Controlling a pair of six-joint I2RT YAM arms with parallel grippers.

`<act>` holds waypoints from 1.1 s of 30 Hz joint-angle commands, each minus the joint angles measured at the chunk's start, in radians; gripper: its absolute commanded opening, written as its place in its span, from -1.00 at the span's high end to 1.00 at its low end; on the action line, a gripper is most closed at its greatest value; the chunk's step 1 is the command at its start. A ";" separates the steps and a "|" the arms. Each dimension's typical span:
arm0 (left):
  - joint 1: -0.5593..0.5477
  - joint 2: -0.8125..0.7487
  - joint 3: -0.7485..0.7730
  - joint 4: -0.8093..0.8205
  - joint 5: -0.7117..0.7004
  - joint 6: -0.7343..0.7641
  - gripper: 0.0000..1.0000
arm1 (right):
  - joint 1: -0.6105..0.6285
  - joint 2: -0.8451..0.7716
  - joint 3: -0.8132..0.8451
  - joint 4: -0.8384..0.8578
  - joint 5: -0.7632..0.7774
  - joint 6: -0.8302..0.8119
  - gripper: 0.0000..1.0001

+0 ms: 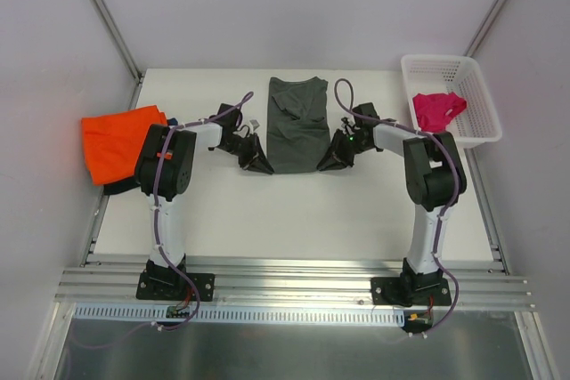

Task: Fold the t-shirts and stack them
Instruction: Grab one side of the 2/3 rectangular tshirt with both arms, then fold the long partially folded tshirt into a neat square

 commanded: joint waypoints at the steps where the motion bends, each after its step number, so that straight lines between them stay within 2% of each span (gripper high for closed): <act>1: 0.007 -0.055 -0.020 0.007 0.044 0.018 1.00 | 0.004 -0.108 -0.001 -0.043 0.019 -0.050 0.76; 3: 0.007 -0.082 -0.028 0.005 0.059 0.024 1.00 | 0.007 -0.128 0.002 -0.058 0.030 -0.062 0.98; 17: 0.009 -0.366 -0.108 0.007 0.081 0.043 1.00 | 0.038 -0.398 -0.121 -0.162 0.062 -0.144 0.99; 24: 0.009 -0.452 -0.148 0.005 0.073 0.055 1.00 | 0.039 -0.516 -0.134 -0.188 0.088 -0.173 0.99; 28: 0.010 -0.443 -0.099 0.007 0.067 0.063 1.00 | 0.039 -0.507 -0.067 -0.175 0.091 -0.179 0.99; 33: 0.012 -0.359 0.057 0.004 0.055 0.093 1.00 | 0.016 -0.419 0.055 -0.152 0.085 -0.174 0.99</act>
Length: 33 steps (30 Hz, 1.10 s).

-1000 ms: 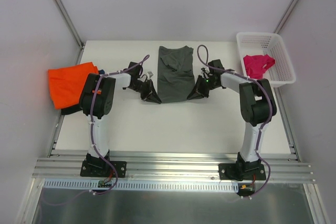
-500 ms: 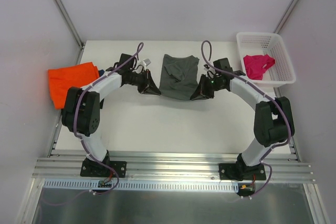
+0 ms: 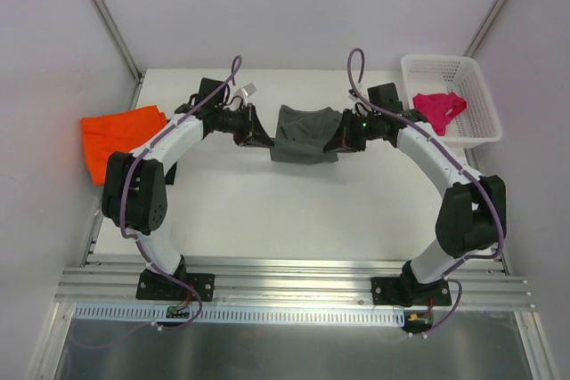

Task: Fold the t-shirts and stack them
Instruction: Fold the long partially folded tshirt into a neat square

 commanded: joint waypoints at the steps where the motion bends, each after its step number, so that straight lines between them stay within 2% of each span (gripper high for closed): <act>1: 0.013 0.078 0.140 0.019 -0.013 0.063 1.00 | -0.027 0.052 0.111 0.025 0.014 -0.020 0.99; 13: 0.013 0.437 0.509 -0.041 -0.085 0.222 1.00 | -0.094 0.351 0.266 0.153 0.020 -0.032 0.99; 18: 0.011 0.615 0.715 -0.034 -0.127 0.268 1.00 | -0.096 0.514 0.424 0.171 0.038 -0.062 0.99; 23: 0.008 0.654 0.813 -0.019 -0.208 0.304 1.00 | -0.091 0.571 0.594 0.141 0.098 -0.096 0.99; 30: 0.010 0.699 0.875 -0.010 -0.271 0.322 1.00 | -0.100 0.597 0.596 0.140 0.139 -0.130 0.99; 31: 0.008 0.701 0.881 -0.008 -0.277 0.325 0.91 | -0.100 0.604 0.597 0.144 0.138 -0.134 0.99; 33: 0.005 0.707 0.901 -0.008 -0.326 0.331 0.47 | -0.102 0.612 0.602 0.147 0.144 -0.136 0.99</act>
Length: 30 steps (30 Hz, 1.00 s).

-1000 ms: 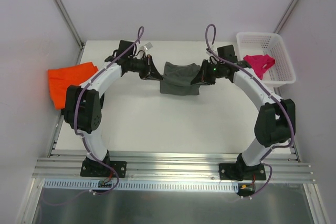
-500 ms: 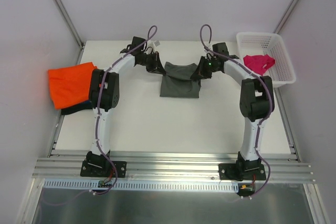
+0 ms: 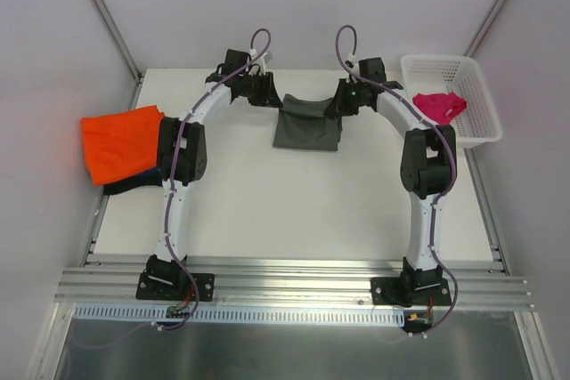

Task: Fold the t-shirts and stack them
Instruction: Fold the long partially folded tshirt into a neat square

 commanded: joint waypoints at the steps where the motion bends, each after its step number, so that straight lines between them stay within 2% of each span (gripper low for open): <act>1: 0.000 0.021 0.061 0.015 -0.097 0.051 0.27 | -0.010 0.014 0.045 0.015 0.030 -0.040 0.99; 2: -0.006 0.021 0.064 0.016 -0.132 0.057 0.04 | -0.008 0.023 0.051 0.009 0.044 -0.054 0.93; 3: -0.010 0.012 0.063 0.012 -0.169 0.065 -0.30 | -0.005 0.026 0.063 -0.005 0.085 -0.060 0.69; 4: -0.014 0.003 0.057 0.006 -0.234 0.086 -0.52 | 0.001 0.026 0.086 -0.016 0.177 -0.065 0.18; 5: -0.026 -0.013 0.044 -0.002 -0.258 0.095 -0.56 | 0.003 0.017 0.095 -0.031 0.199 -0.085 0.00; 6: -0.033 -0.061 0.002 -0.019 -0.279 0.103 -0.97 | 0.003 0.005 0.100 -0.031 0.205 -0.086 -0.14; 7: -0.037 -0.094 -0.029 -0.025 -0.319 0.108 -0.98 | 0.003 -0.009 0.102 -0.030 0.195 -0.086 -0.36; 10: -0.057 -0.249 -0.169 -0.046 -0.342 0.124 -0.98 | 0.010 -0.086 0.089 -0.034 0.179 -0.118 -0.56; 13: -0.079 -0.414 -0.291 -0.081 -0.393 0.121 -0.98 | 0.033 -0.178 0.043 -0.028 0.162 -0.129 -0.58; 14: -0.088 -0.456 -0.317 -0.095 -0.469 0.124 -0.98 | 0.039 -0.195 0.016 -0.021 0.153 -0.122 -0.58; 15: -0.094 -0.526 -0.353 -0.118 -0.482 0.134 -0.98 | 0.047 -0.210 0.004 -0.016 0.135 -0.114 -0.57; 20: -0.031 -0.677 -0.411 -0.206 -0.330 0.160 -0.98 | 0.098 -0.220 -0.021 0.010 0.033 -0.034 -0.56; 25: 0.049 -0.636 -0.373 -0.221 -0.218 0.109 -0.98 | 0.105 -0.144 0.005 0.003 -0.007 0.033 -0.56; 30: 0.036 -0.554 -0.332 -0.223 -0.258 0.109 -0.98 | 0.085 -0.046 0.068 0.002 -0.040 0.050 -0.55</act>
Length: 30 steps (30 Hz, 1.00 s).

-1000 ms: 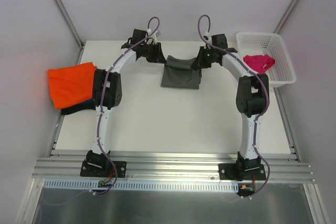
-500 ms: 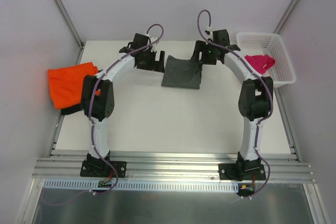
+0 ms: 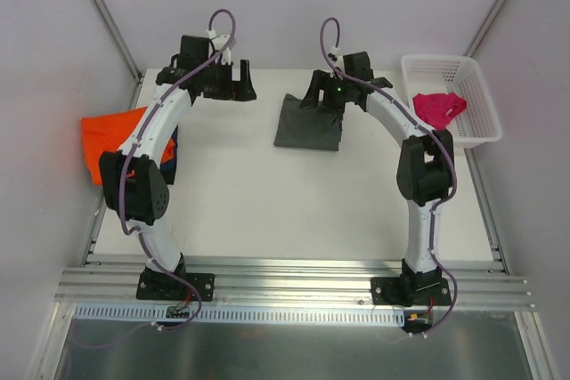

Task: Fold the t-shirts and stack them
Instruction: Fold the long partially folded tshirt into a neat square

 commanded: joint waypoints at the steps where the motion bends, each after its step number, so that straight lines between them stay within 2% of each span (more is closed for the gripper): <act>1: -0.025 0.072 0.023 -0.052 0.025 0.008 -0.98 | -0.032 0.059 0.075 0.002 -0.044 0.035 -0.55; 13: -0.025 0.354 0.159 0.001 0.166 -0.061 -0.98 | -0.152 0.256 0.185 0.034 -0.082 0.133 -0.56; 16: -0.026 0.410 0.176 0.029 0.250 -0.064 -0.87 | -0.174 0.290 0.217 0.039 -0.093 0.140 -0.56; 30: -0.014 0.687 0.290 0.233 0.476 -0.350 -0.88 | -0.111 0.306 0.182 0.028 -0.091 0.139 -0.56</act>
